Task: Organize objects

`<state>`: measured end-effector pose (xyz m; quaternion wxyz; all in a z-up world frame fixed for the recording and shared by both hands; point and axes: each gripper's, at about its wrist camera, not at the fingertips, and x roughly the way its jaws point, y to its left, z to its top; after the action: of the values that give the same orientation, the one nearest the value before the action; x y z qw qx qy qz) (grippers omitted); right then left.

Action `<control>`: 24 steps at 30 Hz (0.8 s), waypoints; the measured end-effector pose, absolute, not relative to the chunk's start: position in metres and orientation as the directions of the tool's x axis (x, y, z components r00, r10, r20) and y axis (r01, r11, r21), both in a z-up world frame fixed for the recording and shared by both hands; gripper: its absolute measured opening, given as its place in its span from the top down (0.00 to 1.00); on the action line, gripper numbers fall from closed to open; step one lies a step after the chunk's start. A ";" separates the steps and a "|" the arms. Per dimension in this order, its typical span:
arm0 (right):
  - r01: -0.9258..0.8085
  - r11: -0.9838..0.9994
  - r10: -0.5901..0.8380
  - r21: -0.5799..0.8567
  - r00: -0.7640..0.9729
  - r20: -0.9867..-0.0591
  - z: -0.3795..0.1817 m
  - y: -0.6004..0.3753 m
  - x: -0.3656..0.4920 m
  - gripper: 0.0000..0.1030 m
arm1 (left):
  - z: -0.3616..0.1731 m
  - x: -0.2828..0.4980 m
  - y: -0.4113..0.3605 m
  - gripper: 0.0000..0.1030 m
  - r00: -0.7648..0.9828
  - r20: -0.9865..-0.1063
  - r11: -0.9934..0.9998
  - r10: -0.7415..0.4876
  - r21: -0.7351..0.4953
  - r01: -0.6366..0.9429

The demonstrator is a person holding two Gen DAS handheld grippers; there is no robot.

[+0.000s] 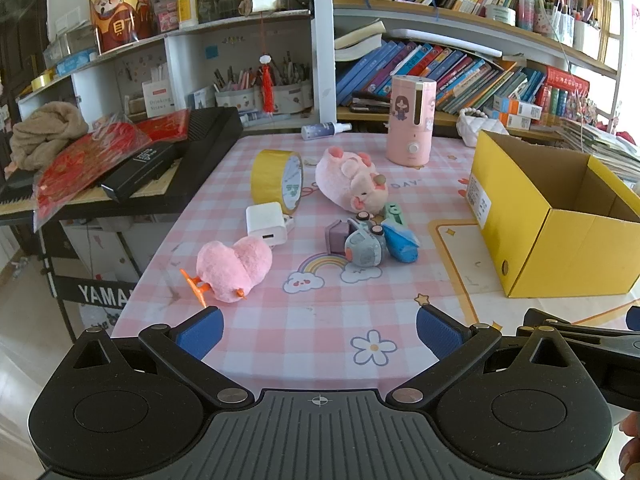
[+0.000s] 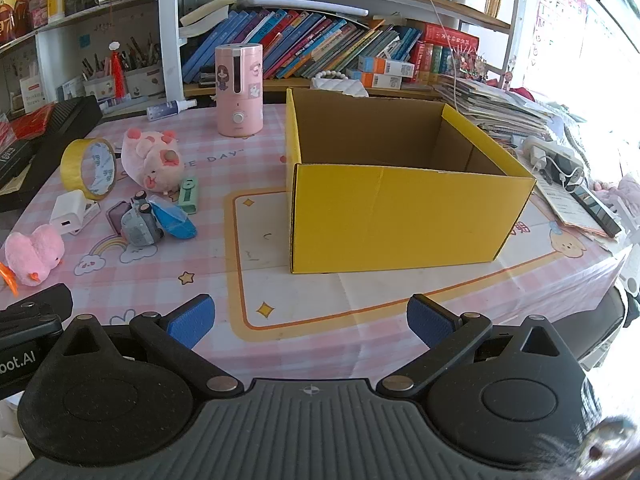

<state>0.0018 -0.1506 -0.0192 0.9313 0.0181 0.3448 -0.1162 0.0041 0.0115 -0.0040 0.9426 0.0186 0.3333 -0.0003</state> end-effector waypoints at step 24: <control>0.156 0.987 -0.139 -0.036 0.722 -0.678 -0.022 -0.128 0.015 0.00 | -0.012 0.011 0.047 0.00 0.743 -0.669 0.998 0.014 -0.033 -0.048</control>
<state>0.0153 -0.1282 -0.0217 0.9279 0.0119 0.3642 -0.0793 0.0108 0.0469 -0.0118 0.9332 -0.0241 0.3581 0.0167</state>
